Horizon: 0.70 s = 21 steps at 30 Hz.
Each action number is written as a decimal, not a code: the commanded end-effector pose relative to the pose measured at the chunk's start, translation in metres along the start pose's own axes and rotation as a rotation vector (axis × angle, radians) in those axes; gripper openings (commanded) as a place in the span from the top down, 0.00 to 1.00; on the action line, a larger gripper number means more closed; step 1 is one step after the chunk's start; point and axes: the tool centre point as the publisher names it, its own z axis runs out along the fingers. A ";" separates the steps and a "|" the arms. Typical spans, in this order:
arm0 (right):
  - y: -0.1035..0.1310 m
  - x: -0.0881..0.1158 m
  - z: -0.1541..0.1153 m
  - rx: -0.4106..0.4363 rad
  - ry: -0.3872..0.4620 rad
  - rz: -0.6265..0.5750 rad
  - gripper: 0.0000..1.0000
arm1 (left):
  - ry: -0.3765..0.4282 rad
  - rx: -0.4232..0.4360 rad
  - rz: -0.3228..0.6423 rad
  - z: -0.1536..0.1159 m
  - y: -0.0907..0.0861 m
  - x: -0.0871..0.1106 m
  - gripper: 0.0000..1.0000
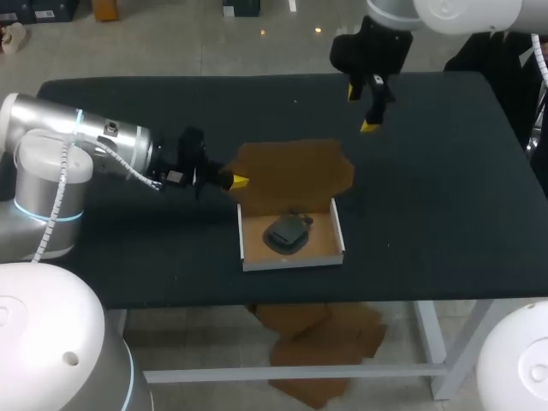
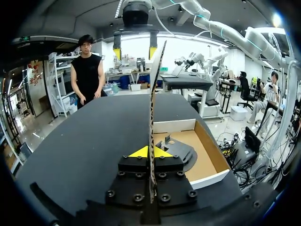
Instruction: Assemble the packaging by folding the flat box into shape, placing the metal phone stand inside, and closing the box properly
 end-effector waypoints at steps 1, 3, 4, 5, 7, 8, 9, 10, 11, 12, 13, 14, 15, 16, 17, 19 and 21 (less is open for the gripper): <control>0.005 -0.002 -0.005 0.002 0.004 -0.009 0.00 | 0.001 0.002 0.001 0.000 0.001 0.001 1.00; 0.009 -0.004 -0.007 0.001 0.002 -0.017 0.00 | 0.001 0.002 0.001 0.000 0.001 0.001 1.00; 0.011 -0.005 -0.008 -0.002 0.001 -0.024 0.00 | 0.001 0.002 0.001 0.000 0.001 0.001 1.00; 0.013 -0.007 -0.008 -0.005 0.002 -0.028 0.00 | 0.001 0.002 0.001 0.000 0.001 0.001 1.00; 0.016 -0.010 -0.010 -0.004 0.001 -0.034 0.00 | 0.001 0.002 0.001 0.000 0.001 0.001 1.00; 0.019 -0.011 -0.010 -0.006 0.000 -0.040 0.00 | 0.001 0.002 0.001 0.000 0.001 0.001 1.00; 0.021 -0.012 -0.010 -0.005 0.000 -0.043 0.00 | 0.001 0.002 0.001 0.000 0.001 0.001 1.00; 0.022 -0.014 -0.011 -0.004 -0.001 -0.047 0.00 | 0.001 0.002 0.001 0.000 0.001 0.001 1.00; 0.024 -0.016 -0.012 -0.004 -0.003 -0.051 0.00 | 0.001 0.002 0.001 0.000 0.001 0.001 1.00; 0.026 -0.017 -0.013 -0.004 -0.005 -0.054 0.00 | 0.001 0.002 0.001 0.000 0.001 0.001 1.00; 0.028 -0.019 -0.013 -0.002 -0.011 -0.059 0.00 | 0.001 0.002 0.001 0.000 0.001 0.001 1.00; 0.031 -0.021 -0.014 -0.002 -0.011 -0.061 0.00 | 0.001 0.002 0.001 0.000 0.001 0.001 1.00; 0.033 -0.023 -0.015 -0.001 -0.013 -0.064 0.00 | 0.001 0.002 0.001 0.000 0.001 0.001 1.00; 0.034 -0.026 -0.015 0.002 -0.014 -0.067 0.00 | 0.001 0.002 0.001 0.000 0.001 0.001 1.00; 0.037 -0.029 -0.016 0.007 -0.012 -0.075 0.00 | 0.001 0.002 0.001 0.000 0.001 0.001 1.00; 0.043 -0.034 -0.017 0.017 -0.013 -0.086 0.00 | 0.001 0.002 0.001 0.000 0.001 0.001 1.00; 0.049 -0.039 -0.018 0.026 -0.013 -0.099 0.00 | 0.001 0.002 0.001 0.000 0.001 0.001 1.00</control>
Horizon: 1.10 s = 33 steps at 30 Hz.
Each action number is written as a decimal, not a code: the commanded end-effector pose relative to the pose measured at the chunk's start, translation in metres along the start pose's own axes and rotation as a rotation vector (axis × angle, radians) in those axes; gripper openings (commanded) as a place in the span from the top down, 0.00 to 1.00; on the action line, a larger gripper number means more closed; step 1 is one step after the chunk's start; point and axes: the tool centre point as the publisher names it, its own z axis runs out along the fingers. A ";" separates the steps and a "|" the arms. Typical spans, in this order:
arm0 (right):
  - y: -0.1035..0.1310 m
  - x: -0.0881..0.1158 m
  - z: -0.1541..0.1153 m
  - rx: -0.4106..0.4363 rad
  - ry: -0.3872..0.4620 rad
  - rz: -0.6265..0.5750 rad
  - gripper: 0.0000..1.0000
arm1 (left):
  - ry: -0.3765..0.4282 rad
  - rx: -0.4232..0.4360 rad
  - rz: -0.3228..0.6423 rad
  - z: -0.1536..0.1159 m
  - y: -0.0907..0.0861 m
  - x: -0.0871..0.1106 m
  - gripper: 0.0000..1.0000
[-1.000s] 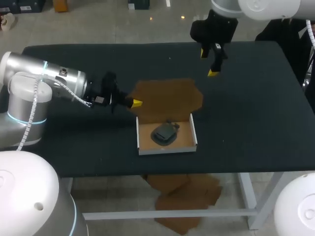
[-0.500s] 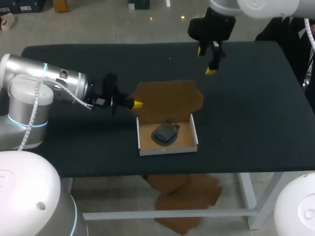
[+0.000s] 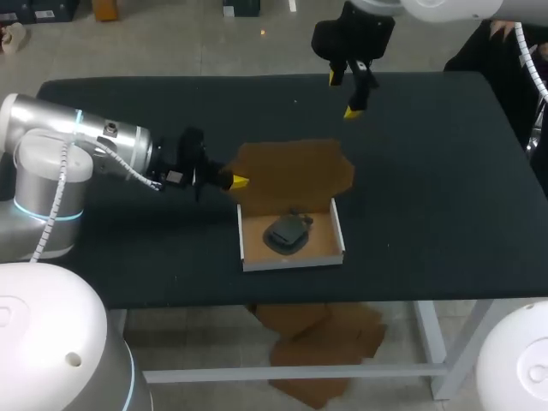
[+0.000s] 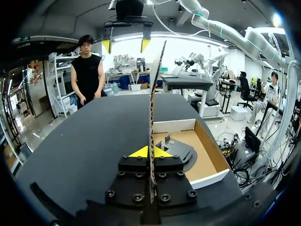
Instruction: Assemble the packaging by folding the flat box into shape, placing the metal phone stand inside, and closing the box properly
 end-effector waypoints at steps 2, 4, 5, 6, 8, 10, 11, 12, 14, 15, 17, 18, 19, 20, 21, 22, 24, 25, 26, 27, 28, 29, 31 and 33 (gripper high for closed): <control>0.018 -0.020 -0.002 0.032 0.030 -0.018 0.18 | 0.000 0.001 0.001 0.000 0.000 0.000 1.00; 0.023 -0.025 -0.001 0.041 0.032 -0.024 0.32 | 0.000 0.001 0.001 0.000 0.000 0.000 1.00; 0.025 -0.027 0.000 0.044 0.033 -0.026 0.32 | 0.000 0.001 0.001 0.000 0.000 0.000 1.00; 0.027 -0.029 0.000 0.045 0.033 -0.027 0.35 | 0.000 0.001 0.001 0.000 0.000 0.000 1.00; 0.031 -0.033 0.001 0.049 0.032 -0.029 0.47 | 0.000 0.001 0.001 0.000 0.000 0.000 1.00; 0.035 -0.034 0.003 0.056 0.034 -0.035 0.53 | 0.000 0.001 0.001 0.000 0.000 0.000 1.00; 0.037 -0.034 0.005 0.061 0.036 -0.038 0.53 | 0.000 0.001 0.001 0.000 0.000 0.000 1.00; 0.039 -0.034 0.007 0.067 0.037 -0.039 0.53 | 0.000 0.001 0.001 0.000 0.000 0.000 1.00; 0.043 -0.034 0.012 0.073 0.047 -0.038 0.53 | 0.000 0.001 0.001 0.000 0.000 0.000 1.00; 0.045 -0.033 0.015 0.082 0.049 -0.031 0.54 | 0.000 0.001 0.001 0.000 0.000 0.000 1.00; 0.049 -0.031 0.018 0.085 0.052 -0.020 0.56 | 0.000 0.001 0.001 0.000 0.000 0.000 1.00; 0.050 -0.030 0.020 0.095 0.051 -0.010 0.57 | 0.000 0.001 0.001 0.000 0.000 0.000 1.00; 0.052 -0.029 0.022 0.097 0.053 -0.006 0.60 | 0.000 0.001 0.001 0.000 0.000 0.000 1.00; 0.054 -0.027 0.024 0.104 0.054 0.006 0.60 | 0.000 0.001 0.001 0.000 0.000 0.000 1.00; 0.056 -0.025 0.026 0.116 0.054 0.018 0.59 | 0.000 0.001 0.001 0.000 0.000 0.000 1.00; 0.057 -0.024 0.027 0.112 0.056 0.022 0.59 | 0.000 0.001 0.001 0.000 0.000 0.000 1.00; 0.060 -0.020 0.031 0.123 0.058 0.037 0.58 | 0.000 0.001 0.001 0.000 0.000 0.000 1.00; 0.060 -0.019 0.031 0.123 0.059 0.038 0.58 | 0.000 0.001 0.001 0.000 0.000 0.000 1.00; 0.062 -0.018 0.032 0.120 0.060 0.039 0.58 | 0.000 0.001 0.001 0.000 0.000 0.000 1.00; 0.064 -0.017 0.033 0.118 0.060 0.040 0.58 | 0.000 0.001 0.001 0.000 0.000 0.000 1.00; 0.066 -0.015 0.034 0.110 0.060 0.042 0.57 | 0.000 0.001 0.001 0.000 0.000 0.000 1.00; 0.067 -0.014 0.034 0.103 0.056 0.044 0.58 | 0.000 0.001 0.001 0.000 0.000 0.000 1.00; 0.068 -0.011 0.033 0.106 0.042 0.051 0.60 | 0.000 0.001 0.001 0.000 0.000 0.000 1.00; 0.068 -0.009 0.030 0.097 0.032 0.049 0.58 | 0.000 0.001 0.001 0.000 0.000 0.000 1.00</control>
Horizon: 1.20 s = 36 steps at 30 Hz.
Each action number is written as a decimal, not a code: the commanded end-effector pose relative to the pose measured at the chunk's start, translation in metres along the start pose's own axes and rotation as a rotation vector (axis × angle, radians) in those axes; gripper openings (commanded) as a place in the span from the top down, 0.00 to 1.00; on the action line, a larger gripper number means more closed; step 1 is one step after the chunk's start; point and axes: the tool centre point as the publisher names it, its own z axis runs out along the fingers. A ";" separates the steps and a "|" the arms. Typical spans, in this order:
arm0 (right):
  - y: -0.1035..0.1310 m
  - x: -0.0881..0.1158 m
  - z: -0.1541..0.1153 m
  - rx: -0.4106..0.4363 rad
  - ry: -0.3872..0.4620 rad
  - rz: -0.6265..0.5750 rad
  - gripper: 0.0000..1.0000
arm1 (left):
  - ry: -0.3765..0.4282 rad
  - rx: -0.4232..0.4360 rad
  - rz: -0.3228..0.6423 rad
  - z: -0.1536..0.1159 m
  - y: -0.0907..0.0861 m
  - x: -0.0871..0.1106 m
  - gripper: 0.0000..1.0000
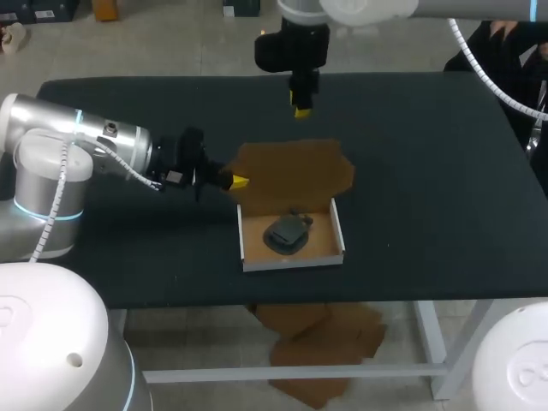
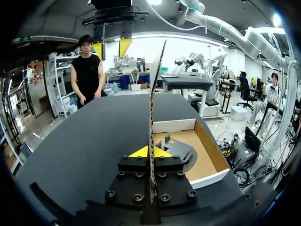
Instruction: Assemble the packaging by folding the flat box into shape, placing the metal phone stand inside, and closing the box properly
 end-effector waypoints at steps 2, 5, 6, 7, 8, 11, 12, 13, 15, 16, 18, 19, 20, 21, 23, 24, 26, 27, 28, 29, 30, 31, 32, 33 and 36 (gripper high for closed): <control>-0.001 0.008 -0.003 -0.007 -0.022 -0.001 0.59 | 0.000 0.001 0.001 0.000 0.000 0.000 1.00; -0.001 0.008 -0.003 -0.007 -0.022 -0.001 0.60 | 0.000 0.001 0.001 0.000 0.000 0.000 1.00; -0.001 0.008 -0.003 -0.007 -0.022 -0.001 0.60 | 0.000 0.001 0.001 0.000 0.000 0.000 1.00; -0.001 0.008 -0.003 -0.007 -0.022 -0.001 0.60 | 0.000 0.001 0.001 0.000 0.000 0.000 1.00; -0.001 0.008 -0.003 -0.007 -0.022 -0.001 0.62 | 0.000 0.001 0.001 0.000 0.000 0.000 1.00; -0.001 0.008 -0.003 -0.007 -0.022 -0.001 0.56 | 0.000 0.001 0.001 0.000 0.000 0.000 1.00; -0.001 0.008 -0.003 -0.007 -0.022 -0.001 0.57 | 0.000 0.001 0.001 0.000 0.000 0.000 1.00; -0.001 0.008 -0.003 -0.007 -0.022 -0.001 0.62 | 0.000 0.001 0.001 0.000 0.000 0.000 1.00; -0.001 0.008 -0.003 -0.007 -0.022 -0.001 0.62 | 0.000 0.001 0.001 0.000 0.000 0.000 1.00; -0.001 0.008 -0.003 -0.007 -0.022 -0.001 0.62 | 0.000 0.001 0.001 0.000 0.000 0.000 1.00; -0.001 0.008 -0.003 -0.007 -0.022 -0.001 0.62 | 0.000 0.001 0.001 0.000 0.000 0.000 1.00; -0.001 0.008 -0.003 -0.007 -0.022 -0.001 0.62 | 0.000 0.001 0.001 0.000 0.000 0.000 1.00; -0.001 0.008 -0.003 -0.007 -0.022 -0.001 0.65 | 0.000 0.001 0.001 0.000 0.000 0.000 1.00; -0.001 0.008 -0.003 -0.007 -0.022 -0.001 0.65 | 0.000 0.001 0.001 0.000 0.000 0.000 1.00; -0.001 0.008 -0.003 -0.007 -0.022 -0.001 0.65 | 0.000 0.001 0.001 0.000 0.000 0.000 1.00; -0.001 0.008 -0.003 -0.007 -0.022 -0.001 0.65 | 0.000 0.001 0.001 0.000 0.000 0.000 1.00; -0.001 0.008 -0.003 -0.007 -0.022 -0.001 0.65 | 0.000 0.001 0.001 0.000 0.000 0.000 1.00; -0.001 0.008 -0.003 -0.007 -0.022 -0.001 0.65 | 0.000 0.001 0.001 0.000 0.000 0.000 1.00; -0.001 0.008 -0.003 -0.007 -0.022 -0.001 0.65 | 0.000 0.001 0.001 0.000 0.000 0.000 1.00; -0.001 0.008 -0.003 -0.007 -0.022 -0.001 0.65 | 0.000 0.001 0.001 0.000 0.000 0.000 1.00; -0.001 0.008 -0.003 -0.007 -0.022 -0.001 0.65 | 0.000 0.001 0.001 0.000 0.000 0.000 1.00; -0.001 0.008 -0.003 -0.007 -0.022 -0.001 0.65 | 0.000 0.001 0.001 0.000 0.000 0.000 1.00; -0.001 0.008 -0.003 -0.007 -0.022 -0.001 0.65 | 0.000 0.001 0.001 0.000 0.000 0.000 1.00; -0.001 0.008 -0.003 -0.007 -0.022 -0.001 0.65 | 0.000 0.001 0.001 0.000 0.000 0.000 1.00; -0.001 0.008 -0.003 -0.007 -0.022 -0.001 0.65 | 0.000 0.001 0.001 0.000 0.000 0.000 1.00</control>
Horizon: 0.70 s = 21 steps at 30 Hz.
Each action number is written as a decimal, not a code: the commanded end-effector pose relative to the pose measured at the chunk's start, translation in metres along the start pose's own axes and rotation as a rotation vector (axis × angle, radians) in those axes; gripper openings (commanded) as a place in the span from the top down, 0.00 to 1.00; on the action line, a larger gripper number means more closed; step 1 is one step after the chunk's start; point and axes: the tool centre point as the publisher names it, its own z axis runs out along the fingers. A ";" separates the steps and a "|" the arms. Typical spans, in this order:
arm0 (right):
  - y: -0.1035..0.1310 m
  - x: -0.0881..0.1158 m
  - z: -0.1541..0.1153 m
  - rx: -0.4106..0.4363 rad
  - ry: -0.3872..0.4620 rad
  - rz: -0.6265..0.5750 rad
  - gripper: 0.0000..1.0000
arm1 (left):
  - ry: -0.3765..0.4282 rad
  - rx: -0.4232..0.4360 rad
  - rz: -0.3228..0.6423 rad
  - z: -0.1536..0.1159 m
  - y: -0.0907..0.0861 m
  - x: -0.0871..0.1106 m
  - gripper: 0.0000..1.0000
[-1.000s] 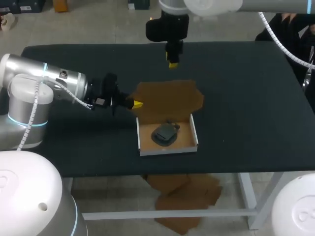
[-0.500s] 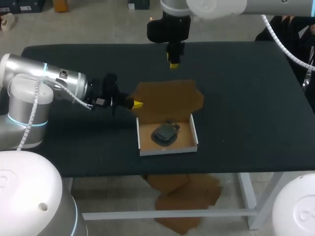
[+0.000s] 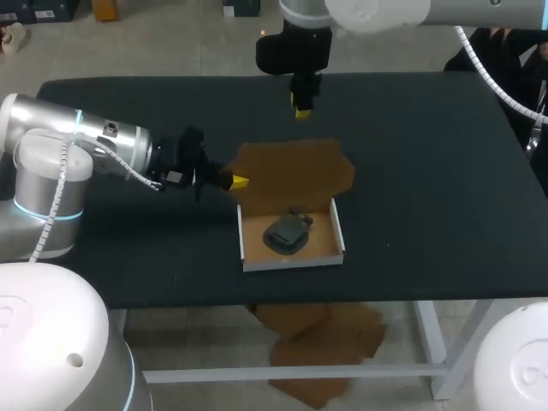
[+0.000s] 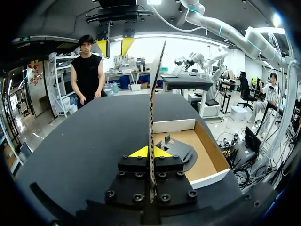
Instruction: Assemble the packaging by folding the flat box into shape, placing the metal phone stand inside, and closing the box properly
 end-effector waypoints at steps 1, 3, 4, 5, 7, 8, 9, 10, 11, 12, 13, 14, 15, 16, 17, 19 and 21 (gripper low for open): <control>0.000 0.001 0.000 0.001 -0.002 0.000 0.65 | 0.000 0.001 0.001 0.000 0.000 0.000 1.00; 0.000 0.001 -0.001 0.005 -0.003 0.001 0.61 | 0.000 0.001 0.001 0.000 0.000 0.000 1.00; 0.000 0.001 -0.001 0.007 -0.005 0.001 0.59 | 0.000 0.001 0.001 0.000 0.000 0.000 1.00; 0.001 0.001 -0.002 0.007 -0.007 0.000 0.58 | 0.000 0.001 0.001 0.000 0.000 0.000 1.00; 0.000 0.000 -0.004 0.002 -0.015 -0.005 0.56 | 0.000 0.001 0.001 0.000 0.000 0.000 1.00; 0.000 0.000 -0.004 -0.001 -0.020 -0.011 0.55 | 0.000 0.001 0.001 0.000 0.000 0.000 1.00; 0.000 0.000 -0.005 0.000 -0.022 -0.014 0.54 | 0.000 0.001 0.001 0.000 0.000 0.000 1.00; 0.000 -0.001 -0.005 -0.001 -0.024 -0.016 0.53 | 0.000 0.001 0.001 0.000 0.000 0.000 1.00; -0.001 -0.001 -0.005 -0.006 -0.024 -0.019 0.51 | 0.000 0.001 0.001 0.000 0.000 0.000 1.00; -0.001 -0.001 -0.005 -0.004 -0.023 -0.021 0.40 | 0.000 0.001 0.001 0.000 0.000 0.000 1.00; -0.001 -0.002 -0.005 0.002 -0.021 -0.018 0.49 | 0.000 0.001 0.001 0.000 0.000 0.000 1.00; -0.001 -0.002 -0.004 -0.003 -0.019 -0.013 0.52 | 0.000 0.001 0.001 0.000 0.000 0.000 1.00; -0.001 -0.002 -0.004 -0.005 -0.018 -0.011 0.53 | 0.000 0.001 0.001 0.000 0.000 0.000 1.00; -0.001 -0.002 -0.004 -0.004 -0.017 -0.010 0.54 | 0.000 0.001 0.001 0.000 0.000 0.000 1.00; 0.000 -0.001 -0.003 -0.005 -0.016 -0.008 0.54 | 0.000 0.001 0.001 0.000 0.000 0.000 1.00; 0.003 0.001 0.000 -0.001 -0.012 -0.006 0.53 | 0.000 0.001 0.001 0.000 0.000 0.000 1.00; 0.005 0.003 0.002 0.000 -0.010 -0.006 0.54 | 0.000 0.001 0.001 0.000 0.000 0.000 1.00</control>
